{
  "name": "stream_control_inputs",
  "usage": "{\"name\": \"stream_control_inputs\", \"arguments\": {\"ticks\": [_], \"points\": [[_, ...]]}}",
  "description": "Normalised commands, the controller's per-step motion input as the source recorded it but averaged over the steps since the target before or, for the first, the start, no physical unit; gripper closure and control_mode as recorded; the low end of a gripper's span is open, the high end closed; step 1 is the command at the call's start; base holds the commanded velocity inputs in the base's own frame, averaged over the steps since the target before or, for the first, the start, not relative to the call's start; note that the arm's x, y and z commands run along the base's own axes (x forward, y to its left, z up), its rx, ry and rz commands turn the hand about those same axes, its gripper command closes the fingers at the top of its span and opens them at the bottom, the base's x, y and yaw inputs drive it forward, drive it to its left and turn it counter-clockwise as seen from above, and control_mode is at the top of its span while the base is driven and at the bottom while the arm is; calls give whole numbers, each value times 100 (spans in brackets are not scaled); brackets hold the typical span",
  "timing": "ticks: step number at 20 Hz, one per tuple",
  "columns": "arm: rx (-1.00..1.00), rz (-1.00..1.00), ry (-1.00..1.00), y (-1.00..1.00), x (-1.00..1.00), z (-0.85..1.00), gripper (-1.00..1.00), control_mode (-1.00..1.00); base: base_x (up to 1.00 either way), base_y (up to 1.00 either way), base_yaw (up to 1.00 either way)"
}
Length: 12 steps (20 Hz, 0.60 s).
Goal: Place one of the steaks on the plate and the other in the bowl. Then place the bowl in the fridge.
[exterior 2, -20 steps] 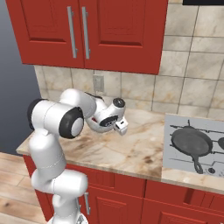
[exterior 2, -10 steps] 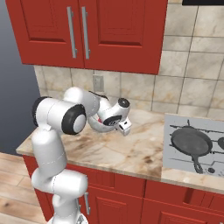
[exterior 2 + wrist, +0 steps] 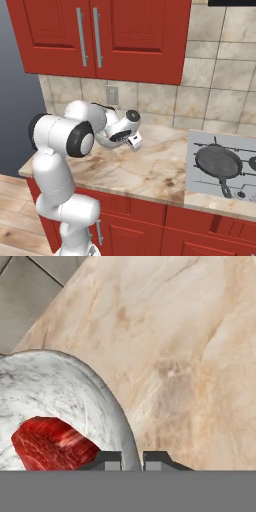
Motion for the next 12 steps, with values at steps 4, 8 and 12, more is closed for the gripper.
{"name": "stream_control_inputs", "arguments": {"ticks": [4, 8, 12], "points": [[5, -13, -30, 45, -36, 14, 100, -100, 0, 0, 0], [7, -12, -33, 32, -46, 28, 100, -100, 0, 0, 0], [2, -10, -21, 11, -45, 62, 100, -100, 0, 0, 0]]}}
